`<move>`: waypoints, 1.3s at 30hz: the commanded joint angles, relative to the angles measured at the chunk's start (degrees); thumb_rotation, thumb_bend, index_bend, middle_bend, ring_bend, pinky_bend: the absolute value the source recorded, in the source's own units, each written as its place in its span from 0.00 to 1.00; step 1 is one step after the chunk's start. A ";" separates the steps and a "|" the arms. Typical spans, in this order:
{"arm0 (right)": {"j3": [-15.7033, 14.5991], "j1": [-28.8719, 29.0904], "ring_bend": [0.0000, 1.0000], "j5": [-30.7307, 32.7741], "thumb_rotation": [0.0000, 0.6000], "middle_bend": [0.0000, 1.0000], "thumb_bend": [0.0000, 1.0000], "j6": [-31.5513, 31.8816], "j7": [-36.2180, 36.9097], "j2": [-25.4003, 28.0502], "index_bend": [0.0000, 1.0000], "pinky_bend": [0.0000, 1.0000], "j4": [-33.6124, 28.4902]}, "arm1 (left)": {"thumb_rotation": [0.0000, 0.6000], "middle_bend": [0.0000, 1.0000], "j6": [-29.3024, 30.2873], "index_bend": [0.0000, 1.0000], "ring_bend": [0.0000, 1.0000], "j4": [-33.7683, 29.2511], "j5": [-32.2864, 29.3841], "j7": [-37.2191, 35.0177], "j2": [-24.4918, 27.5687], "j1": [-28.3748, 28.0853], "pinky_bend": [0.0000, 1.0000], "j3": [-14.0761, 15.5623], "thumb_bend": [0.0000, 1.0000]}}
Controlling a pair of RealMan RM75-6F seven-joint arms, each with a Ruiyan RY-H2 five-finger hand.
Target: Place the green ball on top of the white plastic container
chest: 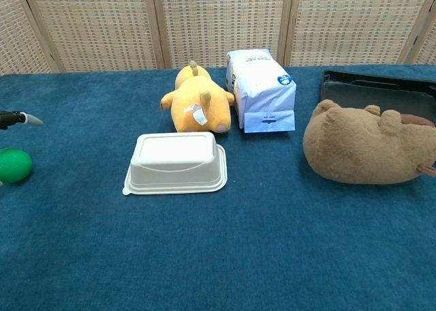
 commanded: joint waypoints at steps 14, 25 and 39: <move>0.30 0.21 0.00 1.41 1.00 0.00 0.00 -0.93 1.04 0.36 0.07 0.00 -0.37 | 1.00 0.46 -1.69 0.47 0.47 0.77 -3.49 0.73 -0.92 -1.19 0.44 -0.51 0.12; 0.25 0.32 0.00 2.15 1.00 0.00 0.00 -1.76 1.73 0.84 0.08 0.00 -1.07 | 1.00 0.48 5.55 0.48 0.49 -8.25 -1.46 0.80 4.26 -2.21 0.45 -2.68 0.12; 1.63 1.01 0.00 5.95 1.00 0.00 0.00 -3.40 0.95 0.58 0.09 0.00 -0.78 | 1.00 0.48 -4.17 0.48 0.49 -34.27 -8.86 25.21 7.46 -15.80 0.44 -12.26 0.11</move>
